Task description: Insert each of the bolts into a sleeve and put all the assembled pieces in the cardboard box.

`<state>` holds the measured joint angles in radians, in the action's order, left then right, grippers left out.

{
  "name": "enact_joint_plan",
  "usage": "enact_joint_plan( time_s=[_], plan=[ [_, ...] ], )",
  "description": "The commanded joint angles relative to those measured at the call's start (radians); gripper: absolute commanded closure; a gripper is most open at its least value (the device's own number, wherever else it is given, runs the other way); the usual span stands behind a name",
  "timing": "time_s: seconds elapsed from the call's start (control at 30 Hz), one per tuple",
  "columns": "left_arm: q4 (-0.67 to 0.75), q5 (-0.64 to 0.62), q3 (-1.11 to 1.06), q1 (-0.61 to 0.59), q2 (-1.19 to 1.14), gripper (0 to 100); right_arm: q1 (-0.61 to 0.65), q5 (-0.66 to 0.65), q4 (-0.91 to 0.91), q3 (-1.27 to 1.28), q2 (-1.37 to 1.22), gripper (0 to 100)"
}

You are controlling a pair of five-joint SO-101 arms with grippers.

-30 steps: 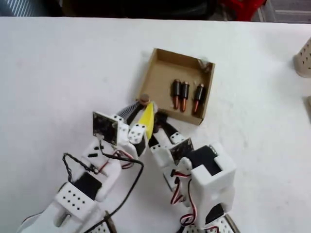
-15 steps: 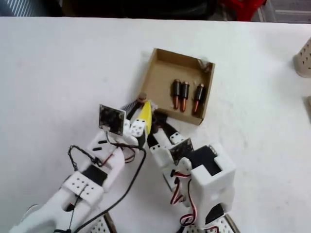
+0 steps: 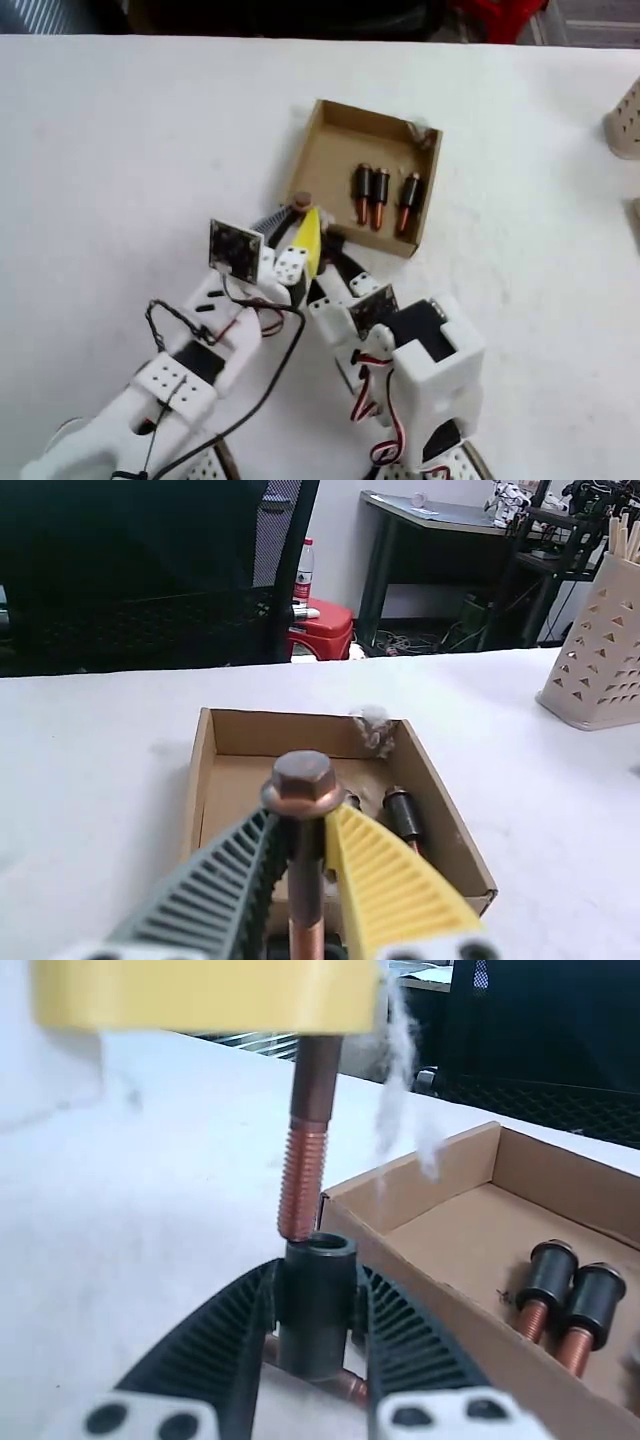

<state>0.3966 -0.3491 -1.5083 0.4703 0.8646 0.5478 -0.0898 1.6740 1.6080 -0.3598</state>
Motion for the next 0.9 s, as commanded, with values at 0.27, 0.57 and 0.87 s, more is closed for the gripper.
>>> enact_joint_plan(
  time_s=[0.27, 0.57, 0.87],
  plan=[
    [0.035, -0.100, 0.074, 0.007, 0.031, 98, 0.012, 0.002, 0.021, 0.011, 0.033, 98.1],
    [0.038, -0.106, 0.100, -0.012, 0.024, 98, 0.012, 0.002, 0.021, 0.011, 0.033, 98.1],
    [0.040, -0.169, 0.164, -0.019, -0.079, 98, 0.005, 0.002, 0.022, 0.011, 0.033, 98.1]
  ],
)
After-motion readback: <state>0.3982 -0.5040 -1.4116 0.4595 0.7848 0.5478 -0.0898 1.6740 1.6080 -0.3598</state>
